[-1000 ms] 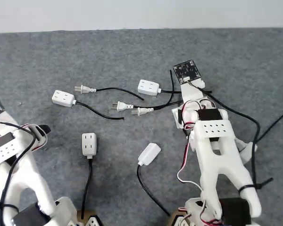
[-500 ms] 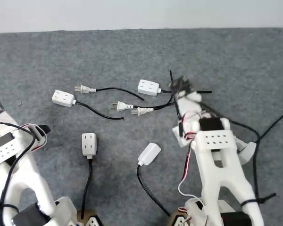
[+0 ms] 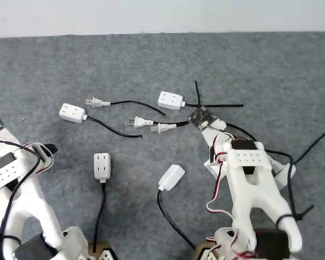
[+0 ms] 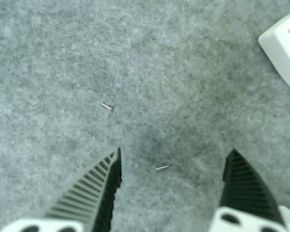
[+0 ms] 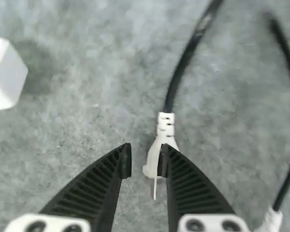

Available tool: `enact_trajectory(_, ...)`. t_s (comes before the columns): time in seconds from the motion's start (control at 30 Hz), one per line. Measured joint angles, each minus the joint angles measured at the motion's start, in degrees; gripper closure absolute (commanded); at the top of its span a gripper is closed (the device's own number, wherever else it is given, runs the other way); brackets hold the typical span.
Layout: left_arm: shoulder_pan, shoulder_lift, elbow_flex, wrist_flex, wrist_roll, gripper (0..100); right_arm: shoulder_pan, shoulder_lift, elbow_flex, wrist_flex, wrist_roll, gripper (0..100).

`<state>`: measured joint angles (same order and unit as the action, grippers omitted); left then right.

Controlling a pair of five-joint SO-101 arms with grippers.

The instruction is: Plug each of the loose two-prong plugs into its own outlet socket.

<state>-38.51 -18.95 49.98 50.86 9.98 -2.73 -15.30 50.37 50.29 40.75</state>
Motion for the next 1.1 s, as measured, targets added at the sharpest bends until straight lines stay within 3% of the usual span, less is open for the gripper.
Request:
enact_trajectory(0.53,0.00,0.00,0.00,0.00,0.00,68,0.18,13.19,-9.49,-1.05,1.58,90.6)
enact_trajectory(0.9,0.00,0.00,0.00,0.00,0.00,68,0.97,13.63,-10.02,-0.70,1.85,90.5)
enact_trajectory(1.1,0.00,0.00,0.00,0.00,0.00,68,3.25,14.07,-10.02,2.02,9.32,90.5)
